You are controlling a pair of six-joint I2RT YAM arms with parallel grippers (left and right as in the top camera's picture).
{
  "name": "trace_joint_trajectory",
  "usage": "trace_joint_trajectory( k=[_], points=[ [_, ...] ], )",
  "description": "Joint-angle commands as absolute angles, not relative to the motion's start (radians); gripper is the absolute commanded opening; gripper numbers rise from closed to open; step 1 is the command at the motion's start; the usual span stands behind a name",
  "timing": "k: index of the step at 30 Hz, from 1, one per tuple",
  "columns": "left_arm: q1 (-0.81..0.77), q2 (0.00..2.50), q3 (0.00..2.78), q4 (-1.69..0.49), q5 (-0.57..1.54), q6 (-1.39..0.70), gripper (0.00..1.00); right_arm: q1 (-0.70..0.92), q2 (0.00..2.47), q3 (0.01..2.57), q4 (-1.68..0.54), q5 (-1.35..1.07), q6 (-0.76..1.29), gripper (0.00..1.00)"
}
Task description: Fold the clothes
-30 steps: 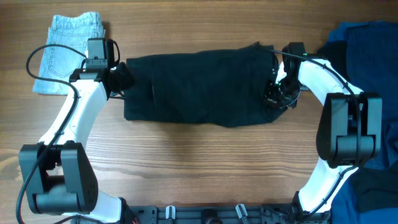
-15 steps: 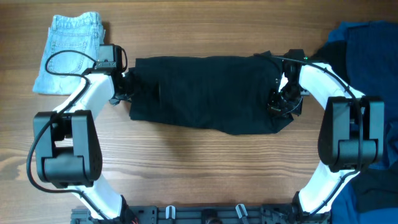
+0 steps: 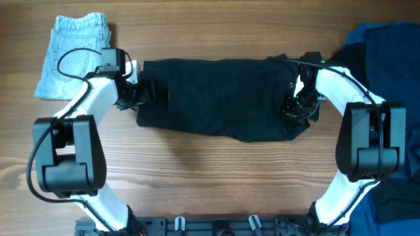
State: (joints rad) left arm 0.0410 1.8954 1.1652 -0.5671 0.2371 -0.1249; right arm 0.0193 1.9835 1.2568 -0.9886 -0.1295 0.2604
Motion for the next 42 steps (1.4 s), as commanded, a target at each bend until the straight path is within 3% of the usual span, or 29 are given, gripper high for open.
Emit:
trace_joint_trajectory(
  k=[1, 16, 21, 23, 28, 31, 33, 40, 42],
  points=[
    [0.091, 1.89, 1.166, -0.577, 0.232, -0.172, 0.77, 0.02, 1.991, 1.235, -0.954, -0.075, 0.243, 0.04],
    [0.071, 1.895, 1.124, -0.553, 0.271, -0.162, 0.8, 0.02, 1.991, 1.235, -0.945, -0.078, 0.242, 0.05],
    [0.014, 1.903, 1.124, -0.553, 0.13, -0.175, 0.79, 0.02, 1.991, 1.235, -0.939, -0.097, 0.236, 0.05],
    [-0.007, 1.913, 1.124, -0.55, 0.065, -0.213, 0.72, 0.02, 1.991, 1.235, -0.938, -0.097, 0.235, 0.05],
    [-0.022, 1.937, 1.124, -0.55, 0.058, -0.221, 0.24, 0.019, 1.991, 1.235, -0.93, -0.097, 0.236, 0.04],
    [-0.022, 1.938, 1.124, -0.551, 0.059, -0.221, 0.08, 0.02, 1.991, 1.235, -0.931, -0.097, 0.235, 0.04],
    [-0.022, 1.938, 1.124, -0.55, 0.058, -0.221, 0.04, 0.02, 1.991, 1.235, -0.931, -0.097, 0.235, 0.04],
    [-0.022, 1.875, 1.172, -0.57, 0.054, -0.221, 0.04, 0.019, 1.903, 1.369, -0.961, -0.109, 0.203, 0.04],
    [-0.022, 1.818, 1.201, -0.582, 0.054, -0.221, 0.04, 0.02, 1.824, 1.446, -0.983, -0.237, 0.134, 0.04]
  ],
)
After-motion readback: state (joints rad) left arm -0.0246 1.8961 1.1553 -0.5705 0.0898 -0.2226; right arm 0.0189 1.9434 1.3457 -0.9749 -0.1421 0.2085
